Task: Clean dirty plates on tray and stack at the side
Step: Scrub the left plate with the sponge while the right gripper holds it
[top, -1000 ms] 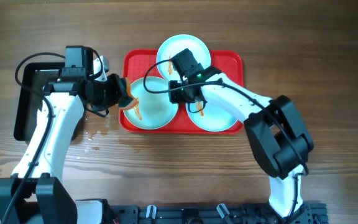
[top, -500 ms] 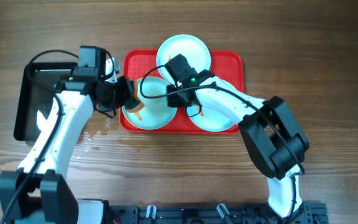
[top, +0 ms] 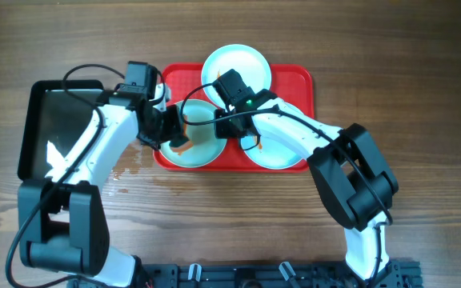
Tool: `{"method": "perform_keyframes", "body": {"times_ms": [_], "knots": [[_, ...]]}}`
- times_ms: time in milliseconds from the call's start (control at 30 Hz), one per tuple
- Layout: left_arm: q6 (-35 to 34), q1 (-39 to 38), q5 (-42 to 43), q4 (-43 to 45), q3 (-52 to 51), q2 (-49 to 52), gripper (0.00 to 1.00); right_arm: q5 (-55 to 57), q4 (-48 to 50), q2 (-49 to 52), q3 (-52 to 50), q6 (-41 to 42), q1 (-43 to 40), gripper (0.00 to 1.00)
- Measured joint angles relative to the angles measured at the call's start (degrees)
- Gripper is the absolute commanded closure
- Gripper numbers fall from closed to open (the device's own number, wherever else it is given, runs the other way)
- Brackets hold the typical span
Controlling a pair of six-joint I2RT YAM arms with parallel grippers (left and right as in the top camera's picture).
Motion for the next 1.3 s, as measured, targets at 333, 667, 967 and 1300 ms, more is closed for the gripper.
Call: {"method": "perform_keyframes", "body": {"times_ms": [333, 667, 967, 1300], "knots": [[0.55, -3.78, 0.37, 6.03, 0.00, 7.65, 0.96, -0.04, -0.09, 0.00, 0.00, 0.72, 0.00, 0.96], [-0.61, -6.47, -2.82, 7.15, 0.26, 10.49, 0.96, -0.22, -0.44, 0.00, 0.00, 1.29, 0.00, 0.96], [-0.63, -7.80, -27.36, 1.33, 1.46, 10.43, 0.96, -0.39, -0.46, 0.00, 0.00, 1.31, 0.00, 0.96], [-0.61, -7.54, -30.53, -2.32, 6.27, 11.47, 0.96, -0.81, -0.44, 0.00, 0.00, 1.49, 0.00, 0.96]]}}
